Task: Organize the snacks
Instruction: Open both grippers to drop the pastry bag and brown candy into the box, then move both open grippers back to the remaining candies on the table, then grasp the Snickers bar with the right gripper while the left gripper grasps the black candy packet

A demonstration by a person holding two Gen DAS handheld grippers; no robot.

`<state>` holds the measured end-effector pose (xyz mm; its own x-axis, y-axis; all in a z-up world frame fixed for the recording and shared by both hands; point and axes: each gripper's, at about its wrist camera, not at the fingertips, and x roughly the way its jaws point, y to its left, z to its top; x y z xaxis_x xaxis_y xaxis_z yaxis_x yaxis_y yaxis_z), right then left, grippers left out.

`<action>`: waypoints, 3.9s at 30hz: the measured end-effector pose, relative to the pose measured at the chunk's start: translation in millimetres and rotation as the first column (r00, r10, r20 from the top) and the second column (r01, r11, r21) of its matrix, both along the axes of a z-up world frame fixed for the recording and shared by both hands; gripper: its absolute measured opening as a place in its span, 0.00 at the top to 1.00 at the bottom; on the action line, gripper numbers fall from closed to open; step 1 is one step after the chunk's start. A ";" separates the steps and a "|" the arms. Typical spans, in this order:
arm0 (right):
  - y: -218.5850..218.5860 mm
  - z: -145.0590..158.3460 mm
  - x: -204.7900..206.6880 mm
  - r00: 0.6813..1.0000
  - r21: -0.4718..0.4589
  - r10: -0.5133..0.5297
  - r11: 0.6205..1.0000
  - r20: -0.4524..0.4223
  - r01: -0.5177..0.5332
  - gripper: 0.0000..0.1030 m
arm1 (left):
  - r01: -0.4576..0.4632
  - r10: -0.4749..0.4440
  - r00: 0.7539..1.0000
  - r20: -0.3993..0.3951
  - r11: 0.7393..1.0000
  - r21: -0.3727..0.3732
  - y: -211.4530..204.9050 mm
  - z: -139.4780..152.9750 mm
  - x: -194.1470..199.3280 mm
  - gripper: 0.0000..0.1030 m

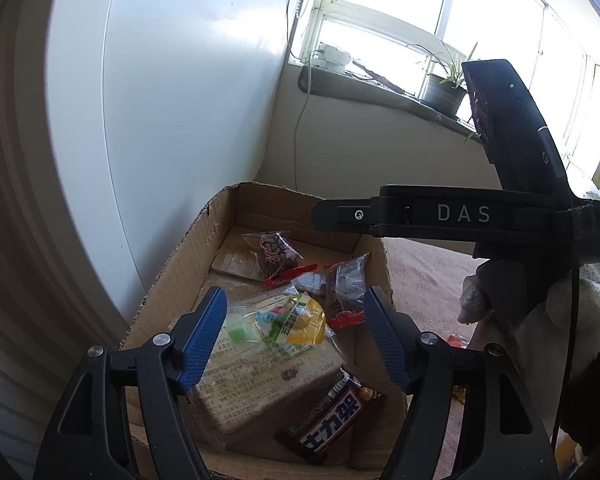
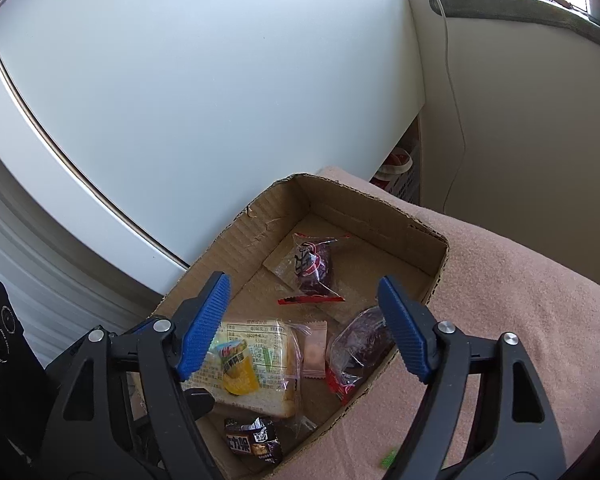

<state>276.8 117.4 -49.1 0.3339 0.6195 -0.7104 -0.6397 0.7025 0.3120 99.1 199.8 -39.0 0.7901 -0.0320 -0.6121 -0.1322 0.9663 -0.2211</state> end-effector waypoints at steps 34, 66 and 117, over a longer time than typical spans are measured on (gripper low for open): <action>-102.5 36.9 -53.8 0.987 0.030 -0.084 0.996 0.140 0.080 0.12 | 0.023 -0.024 1.000 0.018 0.999 0.041 -53.0 22.7 -28.8 0.30; -204.0 -72.7 -72.1 0.987 -0.063 -0.115 0.992 -0.111 0.108 0.37 | 0.254 -0.253 0.967 -0.040 0.967 0.015 -157.9 -15.3 -38.8 0.54; -231.4 -86.6 -65.6 0.994 -0.246 -0.112 0.963 0.001 0.109 0.71 | 0.484 -0.445 0.871 -0.205 0.850 0.209 -235.4 -65.4 25.1 0.91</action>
<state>211.2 -114.0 -135.7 0.3801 0.3858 -0.8406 -0.5508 0.8246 0.1294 124.2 -35.6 -104.4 0.6234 -0.2068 -0.7541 0.3341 0.9424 0.0178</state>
